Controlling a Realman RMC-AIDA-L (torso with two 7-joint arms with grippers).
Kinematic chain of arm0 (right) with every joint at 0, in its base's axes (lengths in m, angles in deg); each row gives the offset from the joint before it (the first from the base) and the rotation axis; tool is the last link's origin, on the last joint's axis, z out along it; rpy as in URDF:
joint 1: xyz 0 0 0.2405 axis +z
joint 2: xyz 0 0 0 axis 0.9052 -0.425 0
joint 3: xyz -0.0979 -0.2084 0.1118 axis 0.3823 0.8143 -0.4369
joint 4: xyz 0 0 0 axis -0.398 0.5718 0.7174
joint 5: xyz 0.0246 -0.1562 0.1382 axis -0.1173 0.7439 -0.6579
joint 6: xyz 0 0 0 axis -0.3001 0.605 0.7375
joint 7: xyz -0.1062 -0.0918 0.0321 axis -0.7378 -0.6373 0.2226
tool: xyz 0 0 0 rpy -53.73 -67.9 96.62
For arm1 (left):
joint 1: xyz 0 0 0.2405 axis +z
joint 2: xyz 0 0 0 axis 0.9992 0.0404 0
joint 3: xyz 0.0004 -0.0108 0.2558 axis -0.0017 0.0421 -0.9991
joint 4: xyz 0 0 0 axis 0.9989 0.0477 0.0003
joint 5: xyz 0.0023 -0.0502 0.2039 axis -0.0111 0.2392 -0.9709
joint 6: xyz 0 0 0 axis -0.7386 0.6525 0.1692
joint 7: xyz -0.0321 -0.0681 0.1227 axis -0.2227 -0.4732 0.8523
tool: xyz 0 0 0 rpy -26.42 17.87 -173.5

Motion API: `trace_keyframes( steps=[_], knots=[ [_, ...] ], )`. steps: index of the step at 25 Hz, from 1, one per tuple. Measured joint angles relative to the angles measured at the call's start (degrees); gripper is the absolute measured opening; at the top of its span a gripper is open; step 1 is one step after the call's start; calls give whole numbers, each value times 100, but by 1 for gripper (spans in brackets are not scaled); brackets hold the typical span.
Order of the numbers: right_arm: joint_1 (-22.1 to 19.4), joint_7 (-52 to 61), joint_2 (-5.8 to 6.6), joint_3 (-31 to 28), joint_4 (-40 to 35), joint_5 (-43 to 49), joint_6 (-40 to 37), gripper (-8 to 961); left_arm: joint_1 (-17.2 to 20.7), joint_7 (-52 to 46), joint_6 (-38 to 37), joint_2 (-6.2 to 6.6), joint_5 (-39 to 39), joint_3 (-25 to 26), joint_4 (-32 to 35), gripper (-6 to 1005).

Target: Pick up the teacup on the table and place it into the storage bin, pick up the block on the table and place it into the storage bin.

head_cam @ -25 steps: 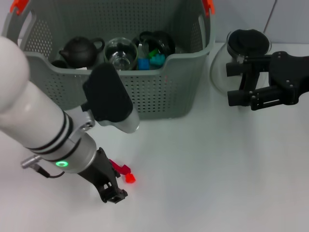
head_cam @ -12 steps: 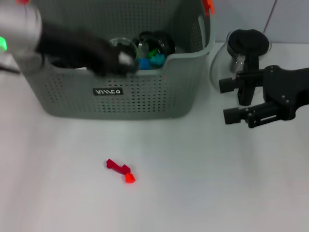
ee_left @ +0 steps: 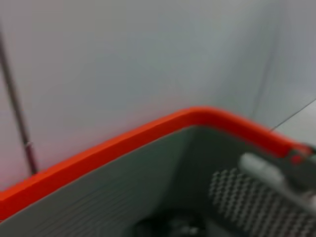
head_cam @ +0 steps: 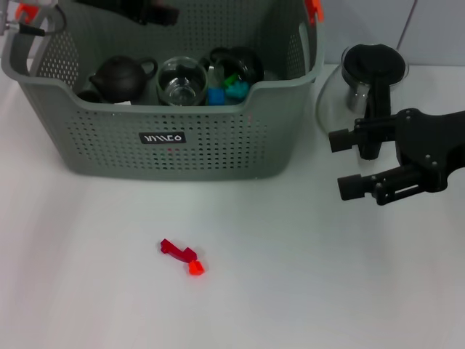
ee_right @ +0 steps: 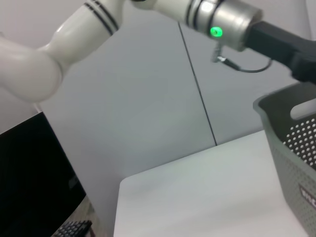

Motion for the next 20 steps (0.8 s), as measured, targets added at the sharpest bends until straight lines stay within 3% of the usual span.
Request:
trace_keyframes(
  steps=[9,13,16,20],
  knots=[
    [45,-3,-5,160,0,6,-1,924,-17,-44,408,-84,-436,-38,105,485],
    [71,-20,-11,251,0,6,16,924,99,-30,201,-88,-433,10,-193,680],
    [92,-10,-20,312,-7,6,-1,924,345,17,-634,-139,-154,25,-1046,798],
    [132,15,-13,355,0,6,-38,924,728,112,-2060,-307,174,6,-2495,936]
  ],
)
